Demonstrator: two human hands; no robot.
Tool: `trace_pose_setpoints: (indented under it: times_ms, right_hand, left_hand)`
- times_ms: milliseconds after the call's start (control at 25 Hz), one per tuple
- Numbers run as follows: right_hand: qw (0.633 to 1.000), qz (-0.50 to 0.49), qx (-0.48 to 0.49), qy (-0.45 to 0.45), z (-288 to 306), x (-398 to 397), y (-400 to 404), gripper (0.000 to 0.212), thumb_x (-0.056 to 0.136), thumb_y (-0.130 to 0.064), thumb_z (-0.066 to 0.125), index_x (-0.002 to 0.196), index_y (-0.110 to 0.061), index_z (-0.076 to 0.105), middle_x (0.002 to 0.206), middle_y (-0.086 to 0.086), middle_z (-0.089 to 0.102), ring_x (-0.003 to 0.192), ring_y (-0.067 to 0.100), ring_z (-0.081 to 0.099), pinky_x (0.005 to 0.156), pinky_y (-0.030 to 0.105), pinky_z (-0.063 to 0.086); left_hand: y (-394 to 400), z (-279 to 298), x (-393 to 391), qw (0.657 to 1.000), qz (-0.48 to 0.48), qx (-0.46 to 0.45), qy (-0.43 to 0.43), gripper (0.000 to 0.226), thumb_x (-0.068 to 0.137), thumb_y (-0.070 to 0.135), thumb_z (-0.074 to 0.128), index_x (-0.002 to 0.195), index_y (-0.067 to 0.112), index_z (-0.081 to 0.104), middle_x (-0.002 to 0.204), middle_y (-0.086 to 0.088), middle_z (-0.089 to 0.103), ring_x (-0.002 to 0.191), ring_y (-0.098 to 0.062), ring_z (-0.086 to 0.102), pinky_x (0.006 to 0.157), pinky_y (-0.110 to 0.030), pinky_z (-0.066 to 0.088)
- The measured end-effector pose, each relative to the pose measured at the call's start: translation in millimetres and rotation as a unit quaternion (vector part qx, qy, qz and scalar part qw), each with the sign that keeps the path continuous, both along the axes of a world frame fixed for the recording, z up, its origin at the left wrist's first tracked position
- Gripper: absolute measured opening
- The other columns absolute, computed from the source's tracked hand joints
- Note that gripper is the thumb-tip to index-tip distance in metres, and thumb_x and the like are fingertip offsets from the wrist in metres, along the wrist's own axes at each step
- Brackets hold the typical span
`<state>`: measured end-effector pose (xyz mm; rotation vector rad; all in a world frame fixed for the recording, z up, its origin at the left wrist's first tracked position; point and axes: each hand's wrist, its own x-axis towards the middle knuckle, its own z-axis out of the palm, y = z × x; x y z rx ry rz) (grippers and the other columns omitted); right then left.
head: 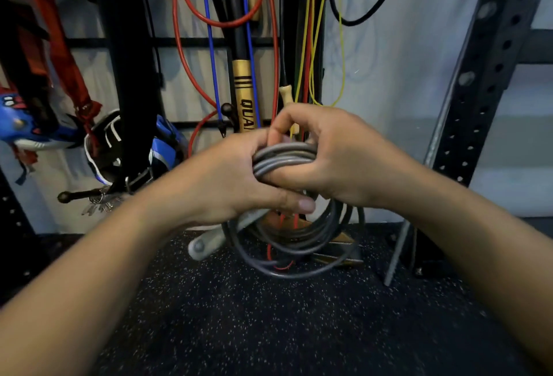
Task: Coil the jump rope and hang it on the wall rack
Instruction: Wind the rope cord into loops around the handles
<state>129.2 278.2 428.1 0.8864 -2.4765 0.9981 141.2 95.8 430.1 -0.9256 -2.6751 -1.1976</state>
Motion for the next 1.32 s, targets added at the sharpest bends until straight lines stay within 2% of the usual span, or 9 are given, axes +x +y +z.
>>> trace_pose_setpoints:
  times_ms: [200, 520, 720, 880, 960, 1040, 1160, 1240, 1320]
  right_hand:
    - [0.981, 0.101, -0.024, -0.162, 7, 8, 15, 0.03, 0.088, -0.015, 0.075, 0.114, -0.019, 0.061, 0.081, 0.03, 0.066, 0.066, 0.029, 0.055, 0.062, 0.045, 0.041]
    - [0.978, -0.002, -0.164, -0.13, 20, 0, 40, 0.06, 0.097, -0.063, 0.046, 0.09, -0.013, 0.079, 0.071, 0.012, 0.058, 0.064, 0.028, 0.043, 0.056, 0.035, 0.035]
    - [0.946, 0.089, -0.257, -0.177, -4, 6, 28, 0.084, 0.088, -0.076, 0.023, 0.12, -0.016, 0.071, 0.105, 0.025, 0.064, 0.072, 0.026, 0.049, 0.06, 0.037, 0.037]
    - [0.907, 0.157, -0.332, -0.207, -30, 17, -9, 0.103, 0.052, -0.096, 0.052, 0.118, -0.019, 0.067, 0.123, 0.049, 0.049, 0.066, 0.03, 0.057, 0.056, 0.035, 0.042]
    - [0.868, 0.206, -0.391, -0.228, -40, 18, -26, 0.085, 0.05, -0.09, 0.062, 0.107, -0.028, 0.075, 0.125, 0.043, 0.058, 0.094, 0.051, 0.07, 0.072, 0.051, 0.059]
    - [0.809, 0.278, -0.452, -0.253, -45, 20, -35, 0.078, 0.058, -0.082, 0.062, 0.11, -0.026, 0.078, 0.13, 0.027, 0.068, 0.121, 0.04, 0.066, 0.1, 0.046, 0.056]
    - [0.828, 0.244, -0.447, -0.235, -48, 20, -45, 0.091, 0.06, -0.083, 0.065, 0.123, -0.018, 0.068, 0.122, 0.01, 0.077, 0.114, 0.023, 0.073, 0.11, 0.049, 0.047]
    - [0.857, 0.156, -0.445, -0.209, -48, 22, -53, 0.074, 0.073, -0.071, 0.072, 0.121, -0.015, 0.066, 0.101, 0.007, 0.082, 0.093, 0.024, 0.078, 0.095, 0.051, 0.057]
    - [0.861, 0.083, -0.466, -0.188, -46, 28, -56, 0.043, 0.089, -0.048, 0.068, 0.112, -0.011, 0.07, 0.065, -0.002, 0.076, 0.056, 0.012, 0.073, 0.051, 0.028, 0.059]
  left_hand:
    - [-6, 2, 1, 0.996, 0.002, -0.052, -0.068, 0.032, 0.07, 0.038, 0.084, 0.086, 0.012, 0.075, 0.058, -0.002, 0.071, 0.049, -0.012, 0.066, 0.05, -0.026, 0.055]
    - [-16, -3, -4, 0.986, 0.048, 0.157, -0.006, 0.032, 0.077, 0.044, 0.078, 0.084, 0.014, 0.072, 0.052, -0.001, 0.064, 0.045, -0.016, 0.061, 0.063, -0.045, 0.064]
    - [4, -6, -7, 0.884, 0.075, 0.46, -0.037, 0.031, 0.083, 0.044, 0.074, 0.08, 0.015, 0.064, 0.053, 0.007, 0.058, 0.046, -0.01, 0.059, 0.071, -0.039, 0.059]
    - [32, -12, 2, 0.784, 0.111, 0.606, -0.075, 0.033, 0.094, 0.039, 0.069, 0.077, 0.013, 0.058, 0.05, 0.006, 0.056, 0.045, -0.01, 0.061, 0.062, -0.033, 0.059]
    - [41, -16, 4, 0.75, 0.141, 0.643, -0.07, 0.034, 0.096, 0.04, 0.067, 0.08, 0.012, 0.056, 0.06, -0.001, 0.057, 0.053, -0.015, 0.063, 0.067, -0.042, 0.063]
    - [41, -18, 3, 0.728, 0.184, 0.658, -0.053, 0.035, 0.097, 0.042, 0.066, 0.084, 0.012, 0.056, 0.068, -0.006, 0.056, 0.061, -0.02, 0.065, 0.073, -0.054, 0.064]
    - [40, -18, 4, 0.716, 0.263, 0.647, -0.013, 0.037, 0.098, 0.046, 0.062, 0.088, 0.012, 0.057, 0.07, -0.005, 0.061, 0.063, -0.016, 0.065, 0.072, -0.043, 0.065]
    - [42, -21, 7, 0.732, 0.299, 0.612, 0.004, 0.038, 0.098, 0.05, 0.06, 0.082, 0.015, 0.059, 0.067, 0.001, 0.062, 0.056, -0.007, 0.062, 0.062, -0.028, 0.059]
    - [46, -26, 8, 0.752, 0.284, 0.594, -0.005, 0.039, 0.099, 0.051, 0.059, 0.077, 0.018, 0.061, 0.072, -0.002, 0.065, 0.064, -0.011, 0.065, 0.07, -0.036, 0.06]
